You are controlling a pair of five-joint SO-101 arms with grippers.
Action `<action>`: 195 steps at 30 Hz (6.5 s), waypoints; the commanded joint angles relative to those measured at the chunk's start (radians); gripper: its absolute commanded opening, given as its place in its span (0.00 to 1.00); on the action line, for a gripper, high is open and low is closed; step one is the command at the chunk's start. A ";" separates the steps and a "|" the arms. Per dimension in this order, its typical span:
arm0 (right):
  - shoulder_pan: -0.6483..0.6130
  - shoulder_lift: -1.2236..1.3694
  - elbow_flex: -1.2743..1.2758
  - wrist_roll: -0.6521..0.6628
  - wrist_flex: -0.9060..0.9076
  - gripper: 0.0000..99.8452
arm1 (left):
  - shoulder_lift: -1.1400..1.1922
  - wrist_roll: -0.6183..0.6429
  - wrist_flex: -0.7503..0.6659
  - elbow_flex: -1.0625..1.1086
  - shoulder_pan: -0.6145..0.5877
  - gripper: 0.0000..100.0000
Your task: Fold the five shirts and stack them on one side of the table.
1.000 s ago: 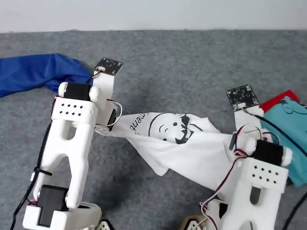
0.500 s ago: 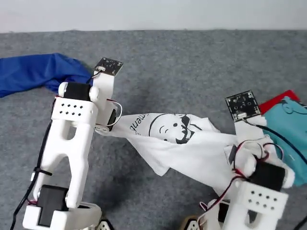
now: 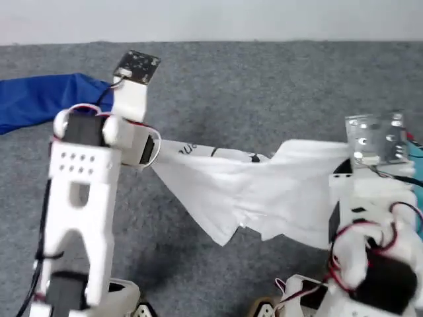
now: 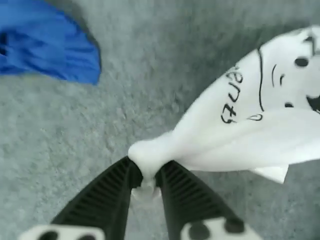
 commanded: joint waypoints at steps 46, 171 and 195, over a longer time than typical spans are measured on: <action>-0.039 0.157 -0.910 -0.101 0.249 0.01 | -0.781 -0.005 -0.141 0.133 -0.158 0.01; -0.461 0.780 0.278 0.037 -0.044 0.01 | 1.017 -0.218 0.020 -0.661 -0.267 0.01; -0.361 0.799 0.167 0.054 -0.081 0.32 | 1.007 -0.213 0.020 -0.751 -0.319 0.10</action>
